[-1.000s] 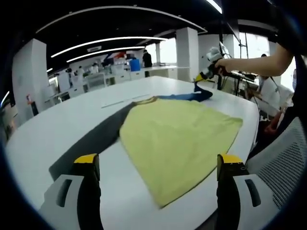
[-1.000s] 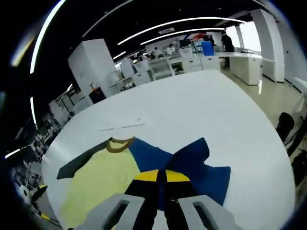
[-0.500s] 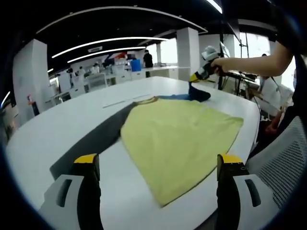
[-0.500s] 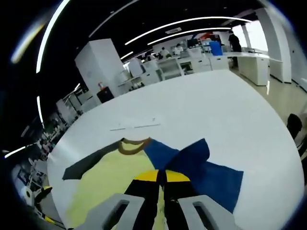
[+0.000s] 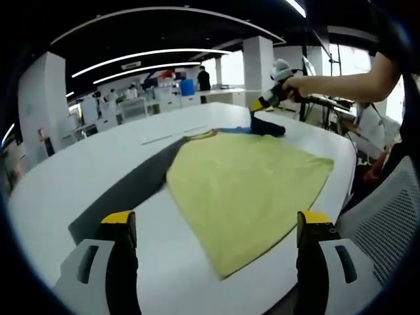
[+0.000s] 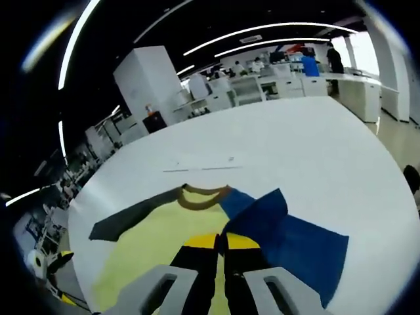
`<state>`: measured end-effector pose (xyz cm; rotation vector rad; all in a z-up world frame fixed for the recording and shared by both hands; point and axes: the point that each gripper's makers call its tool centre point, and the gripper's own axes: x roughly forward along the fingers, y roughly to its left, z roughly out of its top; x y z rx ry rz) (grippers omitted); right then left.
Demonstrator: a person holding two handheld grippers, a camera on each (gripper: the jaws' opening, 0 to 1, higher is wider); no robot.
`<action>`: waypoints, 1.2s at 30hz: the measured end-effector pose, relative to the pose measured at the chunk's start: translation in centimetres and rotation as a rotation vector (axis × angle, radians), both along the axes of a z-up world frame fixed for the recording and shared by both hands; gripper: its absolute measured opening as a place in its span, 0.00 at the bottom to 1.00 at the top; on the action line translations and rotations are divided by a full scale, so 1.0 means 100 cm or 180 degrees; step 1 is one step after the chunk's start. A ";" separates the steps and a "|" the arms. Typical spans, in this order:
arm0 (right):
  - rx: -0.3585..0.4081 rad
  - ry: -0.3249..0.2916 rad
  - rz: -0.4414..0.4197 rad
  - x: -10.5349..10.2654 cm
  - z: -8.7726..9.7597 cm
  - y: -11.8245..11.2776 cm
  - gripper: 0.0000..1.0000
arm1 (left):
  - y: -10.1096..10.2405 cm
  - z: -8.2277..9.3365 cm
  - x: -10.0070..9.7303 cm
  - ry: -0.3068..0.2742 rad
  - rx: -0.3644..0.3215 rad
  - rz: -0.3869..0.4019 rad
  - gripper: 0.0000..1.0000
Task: Fold the garment on the visible template until the final outline fits inside the template.
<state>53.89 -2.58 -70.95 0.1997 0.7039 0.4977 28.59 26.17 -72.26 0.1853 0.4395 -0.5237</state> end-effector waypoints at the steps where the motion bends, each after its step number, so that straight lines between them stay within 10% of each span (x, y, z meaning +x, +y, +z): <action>1: -0.0004 -0.0001 0.0013 0.000 0.000 0.002 0.00 | 0.000 0.000 0.000 -0.0001 -0.0001 -0.0001 0.99; 36: 0.0029 -0.0009 0.0498 0.010 0.004 0.099 0.00 | 0.008 -0.007 -0.003 0.0032 0.0041 0.0064 0.99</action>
